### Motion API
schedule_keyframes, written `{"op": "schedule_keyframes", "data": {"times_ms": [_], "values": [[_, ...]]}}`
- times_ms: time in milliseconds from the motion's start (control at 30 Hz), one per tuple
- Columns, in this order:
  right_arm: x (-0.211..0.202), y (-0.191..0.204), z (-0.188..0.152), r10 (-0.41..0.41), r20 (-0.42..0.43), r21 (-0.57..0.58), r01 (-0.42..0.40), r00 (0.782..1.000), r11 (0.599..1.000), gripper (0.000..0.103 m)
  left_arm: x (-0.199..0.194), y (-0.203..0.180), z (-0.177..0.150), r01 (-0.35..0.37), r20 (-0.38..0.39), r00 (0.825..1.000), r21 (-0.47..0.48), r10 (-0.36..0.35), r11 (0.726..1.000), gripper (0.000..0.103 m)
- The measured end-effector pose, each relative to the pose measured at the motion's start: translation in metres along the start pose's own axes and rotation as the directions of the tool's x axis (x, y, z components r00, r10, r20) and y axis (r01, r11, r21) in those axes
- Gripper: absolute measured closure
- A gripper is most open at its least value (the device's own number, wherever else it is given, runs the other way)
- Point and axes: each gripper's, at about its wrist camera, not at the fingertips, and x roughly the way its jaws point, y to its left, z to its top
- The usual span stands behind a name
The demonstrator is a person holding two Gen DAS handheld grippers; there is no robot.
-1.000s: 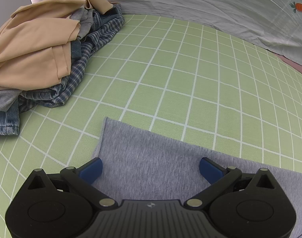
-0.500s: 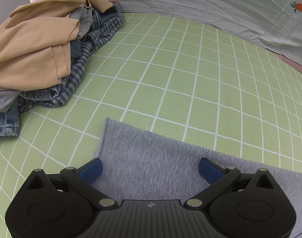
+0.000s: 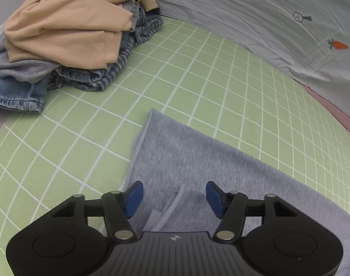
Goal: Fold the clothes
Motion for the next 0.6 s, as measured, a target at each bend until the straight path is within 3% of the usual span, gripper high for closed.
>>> {"op": "schedule_keyframes", "data": {"times_ms": [67, 100, 167, 233, 300, 333, 467, 600], "values": [[-0.004, -0.004, -0.007, 0.024, -0.016, 0.041, -0.023, 1.0, 0.999, 0.024, 0.003, -0.006, -0.004, 0.003, -0.008, 1.0, 0.037, -0.003, 0.999, 0.07], [-0.005, -0.005, -0.01, 0.038, -0.023, 0.056, -0.036, 0.999, 0.998, 0.024, 0.005, -0.009, -0.006, 0.005, -0.013, 1.0, 0.056, -0.005, 0.998, 0.084], [-0.005, -0.005, -0.013, 0.066, -0.034, 0.078, -0.063, 0.997, 0.995, 0.028, 0.006, -0.012, -0.007, 0.004, -0.011, 1.0, 0.083, -0.003, 0.997, 0.099], [-0.004, -0.005, -0.013, 0.109, -0.045, 0.092, -0.104, 0.993, 0.99, 0.043, 0.004, -0.007, -0.005, 0.02, 0.004, 1.0, 0.073, -0.02, 0.997, 0.101], [-0.002, -0.003, -0.011, 0.149, -0.047, 0.094, -0.144, 0.988, 0.985, 0.087, -0.004, -0.005, 0.0, 0.017, 0.038, 0.999, 0.061, -0.019, 0.998, 0.101], [-0.002, -0.002, -0.008, 0.164, -0.039, 0.087, -0.16, 0.986, 0.983, 0.095, -0.009, -0.004, 0.004, 0.017, 0.055, 0.998, 0.055, -0.02, 0.998, 0.101], [0.003, 0.006, 0.014, 0.224, -0.018, 0.069, -0.223, 0.974, 0.972, 0.098, -0.027, 0.0, 0.028, 0.064, 0.115, 0.991, 0.0, -0.064, 0.998, 0.101], [0.022, 0.009, 0.046, 0.283, -0.02, 0.142, -0.278, 0.959, 0.95, 0.097, -0.021, 0.007, 0.057, 0.112, 0.11, 0.989, -0.129, -0.098, 0.985, 0.1]]}}
